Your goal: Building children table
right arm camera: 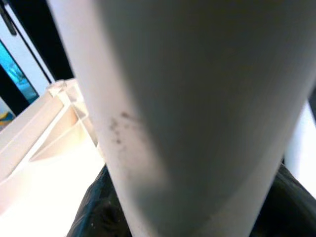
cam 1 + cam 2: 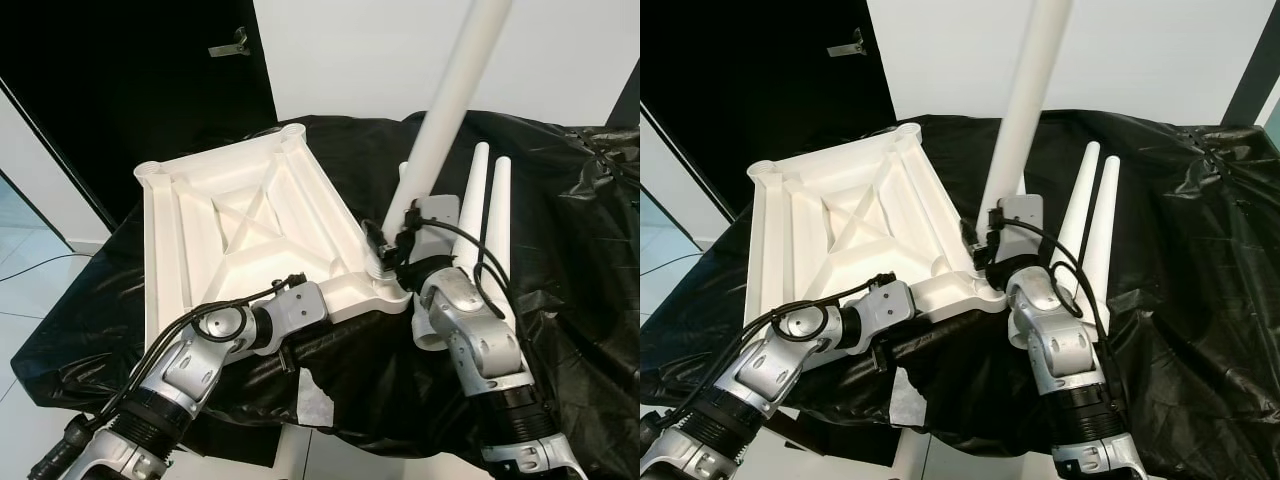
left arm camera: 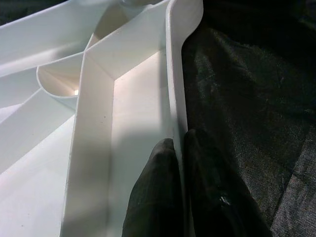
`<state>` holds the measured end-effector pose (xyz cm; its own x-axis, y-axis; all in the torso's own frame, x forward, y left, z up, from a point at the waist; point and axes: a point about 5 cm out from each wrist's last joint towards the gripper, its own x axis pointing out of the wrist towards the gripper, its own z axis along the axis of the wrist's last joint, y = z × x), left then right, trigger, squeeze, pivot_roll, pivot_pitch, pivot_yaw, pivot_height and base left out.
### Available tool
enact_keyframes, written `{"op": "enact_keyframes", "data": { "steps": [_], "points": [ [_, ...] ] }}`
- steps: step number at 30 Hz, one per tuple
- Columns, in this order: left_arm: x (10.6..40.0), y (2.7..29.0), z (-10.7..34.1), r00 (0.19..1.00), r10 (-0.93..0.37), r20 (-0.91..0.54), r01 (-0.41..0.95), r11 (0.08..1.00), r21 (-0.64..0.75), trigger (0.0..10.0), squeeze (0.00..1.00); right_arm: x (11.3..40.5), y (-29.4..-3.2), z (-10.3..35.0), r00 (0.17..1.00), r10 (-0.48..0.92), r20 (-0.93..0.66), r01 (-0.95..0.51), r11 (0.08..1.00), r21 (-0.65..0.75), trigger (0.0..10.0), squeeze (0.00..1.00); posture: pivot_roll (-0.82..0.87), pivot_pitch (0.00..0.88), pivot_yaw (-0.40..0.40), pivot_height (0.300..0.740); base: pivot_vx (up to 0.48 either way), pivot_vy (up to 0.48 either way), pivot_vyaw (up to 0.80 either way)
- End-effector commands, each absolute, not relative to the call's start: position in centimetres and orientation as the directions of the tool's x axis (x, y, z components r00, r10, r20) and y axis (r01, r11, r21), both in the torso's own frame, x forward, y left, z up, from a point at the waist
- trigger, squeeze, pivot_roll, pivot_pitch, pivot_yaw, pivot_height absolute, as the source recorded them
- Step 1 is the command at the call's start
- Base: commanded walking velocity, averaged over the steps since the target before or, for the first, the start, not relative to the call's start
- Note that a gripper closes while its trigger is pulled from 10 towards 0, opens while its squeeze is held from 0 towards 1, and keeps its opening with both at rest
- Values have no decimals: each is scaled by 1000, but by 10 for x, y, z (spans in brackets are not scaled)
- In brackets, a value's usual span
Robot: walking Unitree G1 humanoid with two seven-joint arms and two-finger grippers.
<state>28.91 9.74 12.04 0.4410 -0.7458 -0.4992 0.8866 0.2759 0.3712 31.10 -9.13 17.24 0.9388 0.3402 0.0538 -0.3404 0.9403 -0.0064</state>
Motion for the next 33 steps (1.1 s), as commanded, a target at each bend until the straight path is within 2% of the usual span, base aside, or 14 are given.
{"op": "enact_keyframes", "data": {
  "steps": [1,14,26,33],
  "points": [
    [294,103,124,518,-707,-482,846,341,409,10000,0,309,-88,166,937,348,24,-348,938,-9,10000,0,-2,0,81,740,0,0,0],
    [294,108,119,535,-672,-513,837,337,430,10000,0,305,-94,154,957,288,-38,-287,957,30,10000,0,-1,0,76,740,0,0,0],
    [293,110,118,539,-658,-526,834,328,444,10000,0,308,-112,143,980,172,-98,-166,984,62,10000,0,1,0,73,740,0,0,0],
    [293,112,117,540,-654,-530,833,323,450,10000,0,307,-112,142,981,162,-106,-157,986,58,10000,0,2,0,75,740,0,0,0]
  ]
}}
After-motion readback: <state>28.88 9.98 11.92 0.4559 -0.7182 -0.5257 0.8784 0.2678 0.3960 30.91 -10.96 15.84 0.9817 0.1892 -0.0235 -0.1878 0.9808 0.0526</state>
